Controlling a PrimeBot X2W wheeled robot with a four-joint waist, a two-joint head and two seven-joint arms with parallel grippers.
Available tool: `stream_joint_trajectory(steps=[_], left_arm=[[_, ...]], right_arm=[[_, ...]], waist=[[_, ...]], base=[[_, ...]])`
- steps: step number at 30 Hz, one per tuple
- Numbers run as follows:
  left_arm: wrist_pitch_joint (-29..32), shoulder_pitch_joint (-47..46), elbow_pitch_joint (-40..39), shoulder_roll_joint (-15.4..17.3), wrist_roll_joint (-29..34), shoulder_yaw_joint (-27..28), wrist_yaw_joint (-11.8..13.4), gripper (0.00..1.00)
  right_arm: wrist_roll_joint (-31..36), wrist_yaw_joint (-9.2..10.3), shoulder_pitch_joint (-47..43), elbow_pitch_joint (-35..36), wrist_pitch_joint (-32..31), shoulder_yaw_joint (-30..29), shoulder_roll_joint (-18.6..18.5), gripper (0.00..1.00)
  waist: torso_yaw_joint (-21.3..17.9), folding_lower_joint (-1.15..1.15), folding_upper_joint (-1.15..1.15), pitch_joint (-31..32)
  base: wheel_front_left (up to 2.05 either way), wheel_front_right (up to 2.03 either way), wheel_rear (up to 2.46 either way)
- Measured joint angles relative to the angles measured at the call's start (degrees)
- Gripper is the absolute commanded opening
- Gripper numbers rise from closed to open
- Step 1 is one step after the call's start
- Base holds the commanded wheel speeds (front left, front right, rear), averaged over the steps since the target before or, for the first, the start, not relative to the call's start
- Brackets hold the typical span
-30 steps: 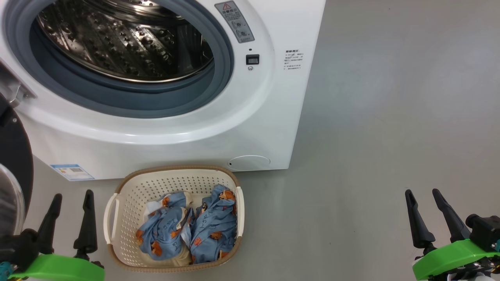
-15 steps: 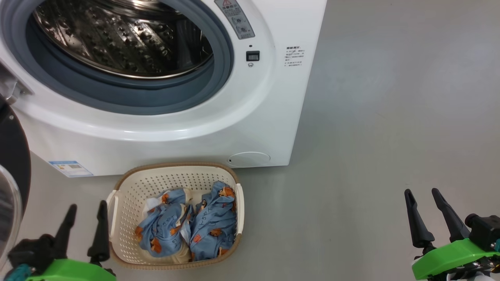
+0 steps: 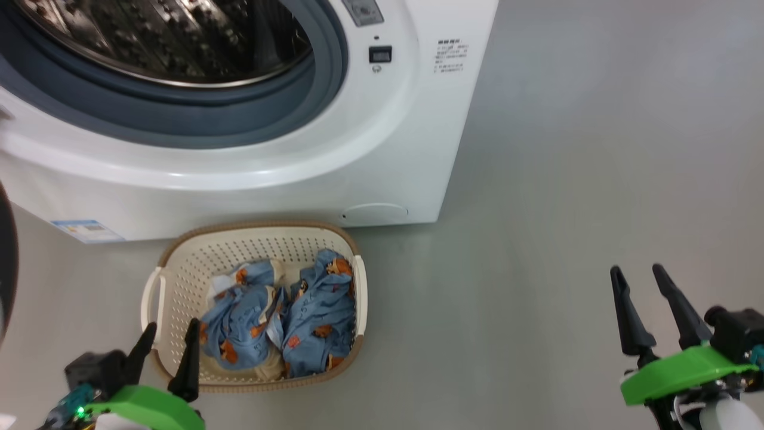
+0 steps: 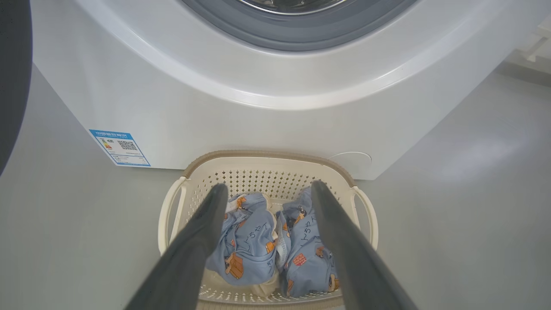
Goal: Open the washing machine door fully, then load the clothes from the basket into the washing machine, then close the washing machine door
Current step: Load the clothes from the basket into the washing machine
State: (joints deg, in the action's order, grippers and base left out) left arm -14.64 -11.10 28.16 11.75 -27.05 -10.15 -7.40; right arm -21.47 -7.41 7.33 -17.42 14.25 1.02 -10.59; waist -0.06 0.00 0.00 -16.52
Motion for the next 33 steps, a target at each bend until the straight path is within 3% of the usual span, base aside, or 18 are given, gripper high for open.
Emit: stream_joint_trajectory(steps=[18, 33], left_arm=[[0.0, -14.7, 18.3, 1.4, -6.9, -10.4, 0.0, 1.0], [0.1, -26.5, 31.3, 2.9, -15.2, -24.2, 0.0, 1.0]], right_arm=[[0.9, 0.0, 7.6, 1.3, 0.1, 0.7, 1.8, 1.0], [2.4, -0.01, 12.2, 2.5, 0.1, 1.4, 3.3, 1.0]], waist=[[-1.4, 0.0, 0.0, -10.8], [-3.4, 0.01, 0.0, -19.4]], base=[[0.0, 0.0, 0.0], [0.0, 0.0, 0.0]])
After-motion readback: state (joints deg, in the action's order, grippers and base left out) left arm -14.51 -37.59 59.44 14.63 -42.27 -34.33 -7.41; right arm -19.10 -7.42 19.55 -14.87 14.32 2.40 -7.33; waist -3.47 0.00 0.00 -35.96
